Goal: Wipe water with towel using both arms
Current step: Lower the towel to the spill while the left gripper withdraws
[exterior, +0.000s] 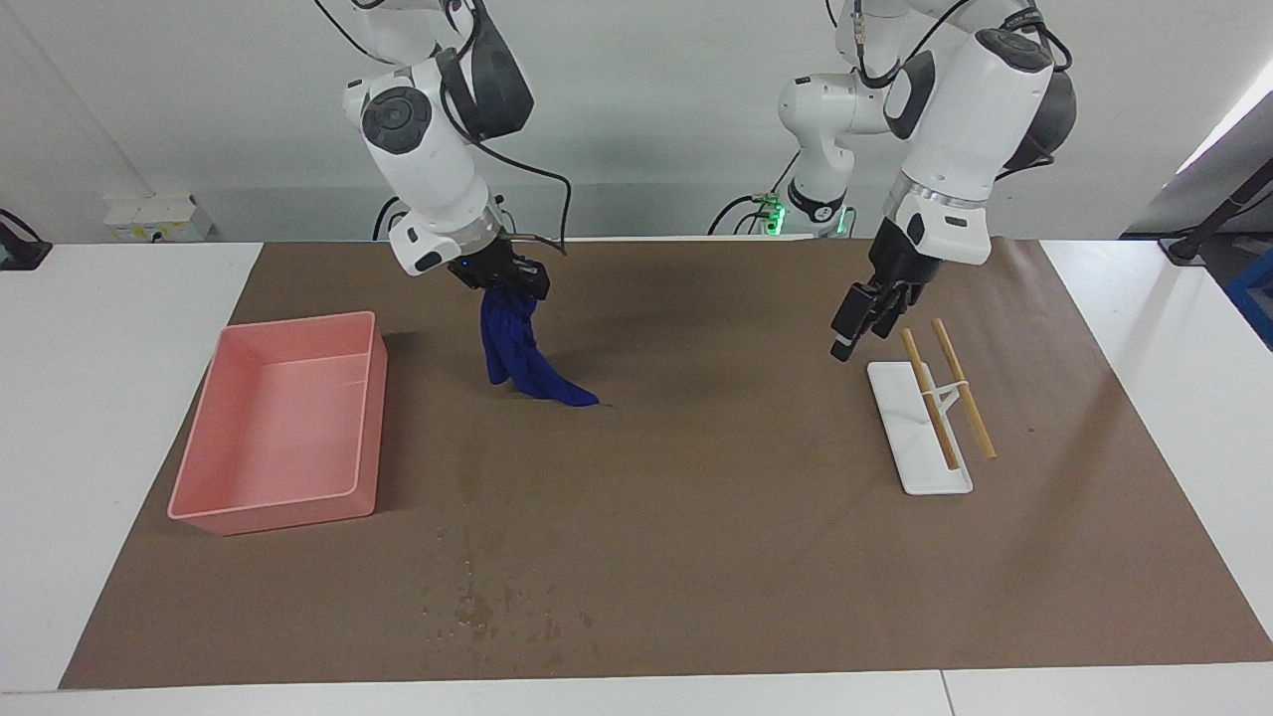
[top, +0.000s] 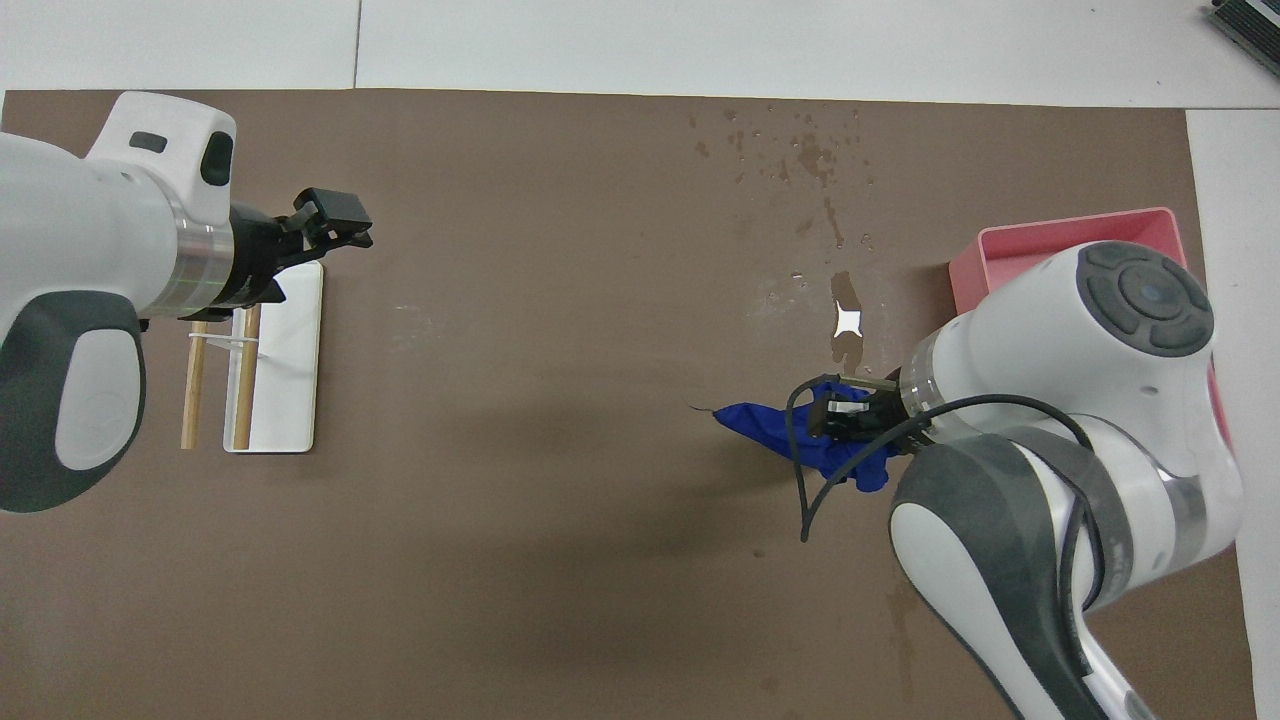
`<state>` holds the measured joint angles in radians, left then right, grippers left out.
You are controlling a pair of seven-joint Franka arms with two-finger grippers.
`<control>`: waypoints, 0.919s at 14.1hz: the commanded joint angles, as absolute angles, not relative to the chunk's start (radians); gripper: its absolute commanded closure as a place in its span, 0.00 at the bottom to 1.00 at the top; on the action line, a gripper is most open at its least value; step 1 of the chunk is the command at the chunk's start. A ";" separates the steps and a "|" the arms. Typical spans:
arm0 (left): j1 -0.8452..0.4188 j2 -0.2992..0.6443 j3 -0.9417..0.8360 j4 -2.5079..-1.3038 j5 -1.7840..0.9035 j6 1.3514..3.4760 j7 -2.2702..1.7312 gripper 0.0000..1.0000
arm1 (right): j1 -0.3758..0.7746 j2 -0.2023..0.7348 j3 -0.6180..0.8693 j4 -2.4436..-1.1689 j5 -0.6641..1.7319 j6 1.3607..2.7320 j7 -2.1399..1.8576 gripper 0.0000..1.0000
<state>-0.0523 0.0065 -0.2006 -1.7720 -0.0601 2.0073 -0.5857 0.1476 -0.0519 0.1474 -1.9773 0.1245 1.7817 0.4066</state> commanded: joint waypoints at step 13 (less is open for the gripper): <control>0.054 0.015 -0.198 -1.589 0.012 1.565 0.021 0.00 | 0.035 0.132 0.161 -2.102 -0.046 2.180 0.029 1.00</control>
